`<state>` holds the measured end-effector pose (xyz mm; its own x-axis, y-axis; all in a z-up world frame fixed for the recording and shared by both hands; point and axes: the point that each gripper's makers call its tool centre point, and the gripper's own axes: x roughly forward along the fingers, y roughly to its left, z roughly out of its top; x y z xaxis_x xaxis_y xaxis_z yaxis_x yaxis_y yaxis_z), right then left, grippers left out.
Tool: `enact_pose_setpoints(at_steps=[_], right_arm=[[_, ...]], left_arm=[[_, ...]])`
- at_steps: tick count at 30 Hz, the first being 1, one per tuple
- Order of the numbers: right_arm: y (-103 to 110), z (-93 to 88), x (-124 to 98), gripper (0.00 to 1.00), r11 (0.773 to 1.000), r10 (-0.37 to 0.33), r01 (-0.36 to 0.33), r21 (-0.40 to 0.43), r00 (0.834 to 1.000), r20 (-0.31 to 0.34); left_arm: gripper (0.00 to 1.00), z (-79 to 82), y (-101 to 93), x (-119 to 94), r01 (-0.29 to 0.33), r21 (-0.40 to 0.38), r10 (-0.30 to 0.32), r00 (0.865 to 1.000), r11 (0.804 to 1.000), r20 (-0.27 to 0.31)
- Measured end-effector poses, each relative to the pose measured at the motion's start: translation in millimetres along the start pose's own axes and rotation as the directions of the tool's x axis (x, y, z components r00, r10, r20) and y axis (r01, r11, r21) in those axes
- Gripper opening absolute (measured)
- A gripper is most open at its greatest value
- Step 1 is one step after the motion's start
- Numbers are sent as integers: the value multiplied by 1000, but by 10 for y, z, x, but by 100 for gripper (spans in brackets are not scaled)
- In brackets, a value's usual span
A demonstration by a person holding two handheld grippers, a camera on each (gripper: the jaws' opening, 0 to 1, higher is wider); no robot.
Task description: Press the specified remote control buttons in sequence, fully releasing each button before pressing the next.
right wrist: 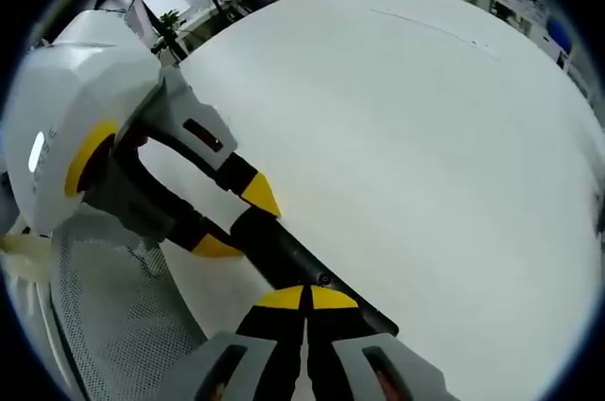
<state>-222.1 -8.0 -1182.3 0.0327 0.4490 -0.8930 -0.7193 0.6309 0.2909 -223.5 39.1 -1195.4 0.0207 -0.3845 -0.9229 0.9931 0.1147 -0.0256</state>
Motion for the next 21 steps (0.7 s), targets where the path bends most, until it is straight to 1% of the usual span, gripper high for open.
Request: enact_pose_setpoints(at_steps=[4,12,16,21], right_arm=[[28,-24,-6,0,1000,5,-5,-7,1000,0],[60,-63,0,0,1000,20,-20,6,1000,-13],[58,-58,0,0,1000,16,-16,2,1000,-8],[63,-65,14,0,1000,7,-7,-6,1000,-20]], left_arm=[[22,1,0,-1,1,-1,-1,1000,1000,3],[22,1,-1,1,2,-1,-2,1000,1000,3],[22,-1,3,7,1,0,-1,1000,1000,2],[22,1,2,3,-1,-3,1,1000,1000,6]])
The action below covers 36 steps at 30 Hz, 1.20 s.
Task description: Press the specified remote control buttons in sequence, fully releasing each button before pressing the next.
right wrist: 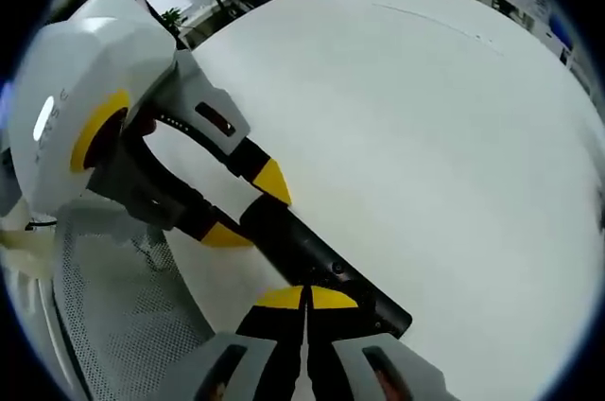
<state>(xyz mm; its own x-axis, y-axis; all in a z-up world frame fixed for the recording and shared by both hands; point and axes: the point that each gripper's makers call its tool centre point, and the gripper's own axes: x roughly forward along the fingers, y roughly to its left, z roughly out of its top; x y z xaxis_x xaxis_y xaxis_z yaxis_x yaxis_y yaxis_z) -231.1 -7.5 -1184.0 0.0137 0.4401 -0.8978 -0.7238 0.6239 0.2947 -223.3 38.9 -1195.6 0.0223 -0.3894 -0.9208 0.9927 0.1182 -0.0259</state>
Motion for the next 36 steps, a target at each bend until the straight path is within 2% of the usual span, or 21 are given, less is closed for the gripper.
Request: enact_pose_setpoints(at_steps=[9,19,21,27,36], right_arm=[[5,-23,20,0,999,-10,10,-33,1000,-2],[1,-27,19,0,1000,-3,3,-13,1000,29],[6,-26,19,0,999,-2,3,-37,999,34],[-1,-19,23,0,1000,0,0,-5,1000,32],[8,-21,19,0,999,-16,17,-33,999,47]], left_arm=[[23,1,-4,-4,0,2,1,1000,1000,-2],[23,2,-4,-3,-1,12,1,1000,1000,8],[22,1,-2,-3,0,12,-1,1000,1000,11],[22,0,-4,-5,0,9,0,1000,1000,24],[22,0,-6,-9,0,16,0,999,1000,44]])
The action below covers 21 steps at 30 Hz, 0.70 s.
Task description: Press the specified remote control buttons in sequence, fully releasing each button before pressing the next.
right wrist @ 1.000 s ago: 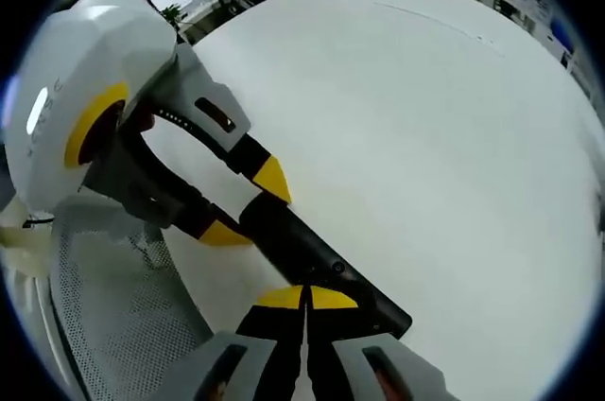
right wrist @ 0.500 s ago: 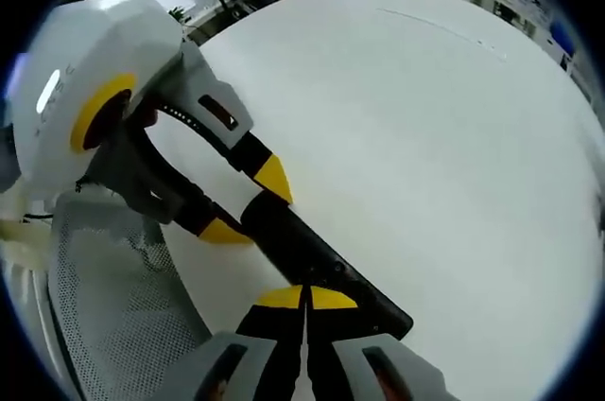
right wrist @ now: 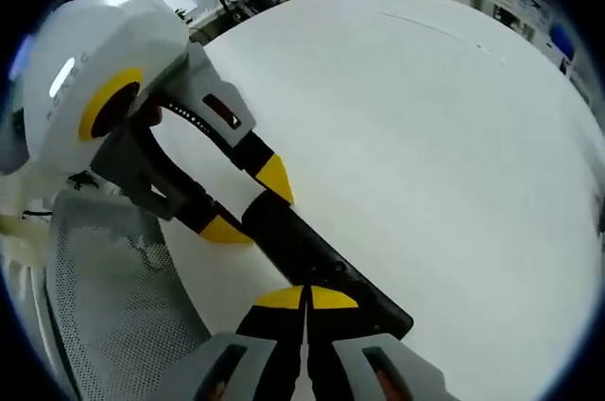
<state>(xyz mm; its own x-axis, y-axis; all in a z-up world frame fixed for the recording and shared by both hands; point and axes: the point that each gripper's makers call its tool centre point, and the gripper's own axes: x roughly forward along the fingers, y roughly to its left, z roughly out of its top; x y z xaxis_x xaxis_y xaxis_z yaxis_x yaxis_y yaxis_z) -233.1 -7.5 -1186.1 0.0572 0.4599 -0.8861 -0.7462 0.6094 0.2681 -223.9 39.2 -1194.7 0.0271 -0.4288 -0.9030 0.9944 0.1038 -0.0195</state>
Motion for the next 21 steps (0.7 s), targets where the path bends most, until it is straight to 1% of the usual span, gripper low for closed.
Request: enact_pose_setpoints(at_steps=[4,11,14,17,21], right_arm=[[2,0,-7,0,1000,-9,9,-7,1000,3],[1,2,-20,0,1000,-19,19,-5,1000,6],[8,27,-28,0,1000,-15,15,-9,1000,14],[-15,72,-41,0,1000,-24,25,-10,999,33],[-14,115,-34,0,1000,-13,13,-4,999,47]], left_arm=[[22,1,1,2,1,10,-1,1000,1000,13],[22,5,-5,-4,-1,3,1,999,1000,35],[22,8,-7,-5,1,5,-1,999,1000,34],[22,12,-3,1,3,7,-3,999,1000,35],[22,13,-4,1,5,10,-5,999,1000,39]])
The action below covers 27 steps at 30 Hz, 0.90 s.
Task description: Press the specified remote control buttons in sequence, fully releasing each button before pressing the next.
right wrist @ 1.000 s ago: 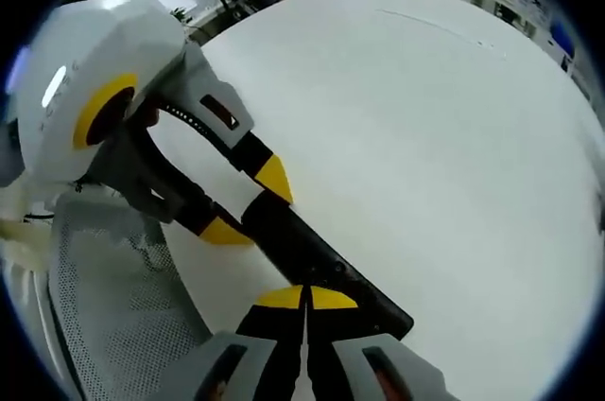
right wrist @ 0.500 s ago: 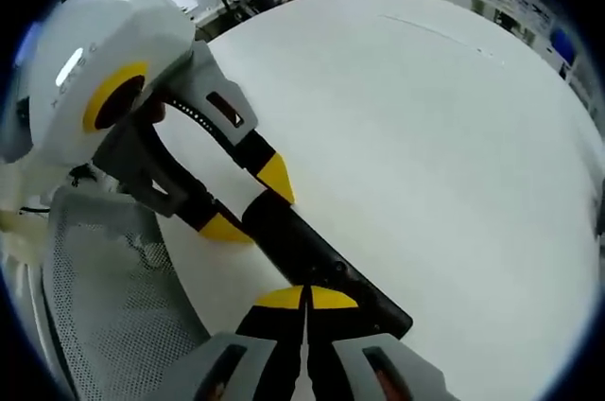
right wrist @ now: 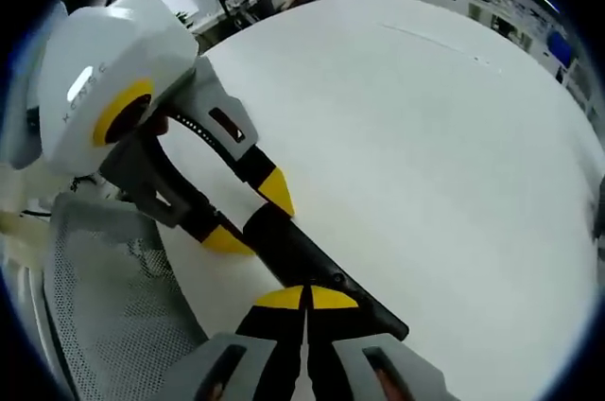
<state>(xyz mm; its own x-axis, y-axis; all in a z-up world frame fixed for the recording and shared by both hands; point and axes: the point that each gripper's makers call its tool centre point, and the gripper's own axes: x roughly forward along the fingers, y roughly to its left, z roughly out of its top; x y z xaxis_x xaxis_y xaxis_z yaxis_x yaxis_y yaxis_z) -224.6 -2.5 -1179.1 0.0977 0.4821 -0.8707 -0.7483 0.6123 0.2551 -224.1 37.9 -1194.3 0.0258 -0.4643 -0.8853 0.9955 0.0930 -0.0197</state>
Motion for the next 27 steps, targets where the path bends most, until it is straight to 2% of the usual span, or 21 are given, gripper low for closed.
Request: enact_pose_setpoints(at_steps=[7,11,27], right_arm=[[6,95,48,0,1000,2,-2,-6,1000,17],[6,72,65,0,1000,4,-4,-9,1000,-1],[1,61,79,0,1000,1,-1,-28,1000,-3]], left_arm=[[22,-2,0,-3,-3,-5,3,1000,1000,9],[22,-5,4,-5,-2,-6,2,1000,1000,9],[22,-8,10,-1,-5,-11,5,1000,1000,18]])
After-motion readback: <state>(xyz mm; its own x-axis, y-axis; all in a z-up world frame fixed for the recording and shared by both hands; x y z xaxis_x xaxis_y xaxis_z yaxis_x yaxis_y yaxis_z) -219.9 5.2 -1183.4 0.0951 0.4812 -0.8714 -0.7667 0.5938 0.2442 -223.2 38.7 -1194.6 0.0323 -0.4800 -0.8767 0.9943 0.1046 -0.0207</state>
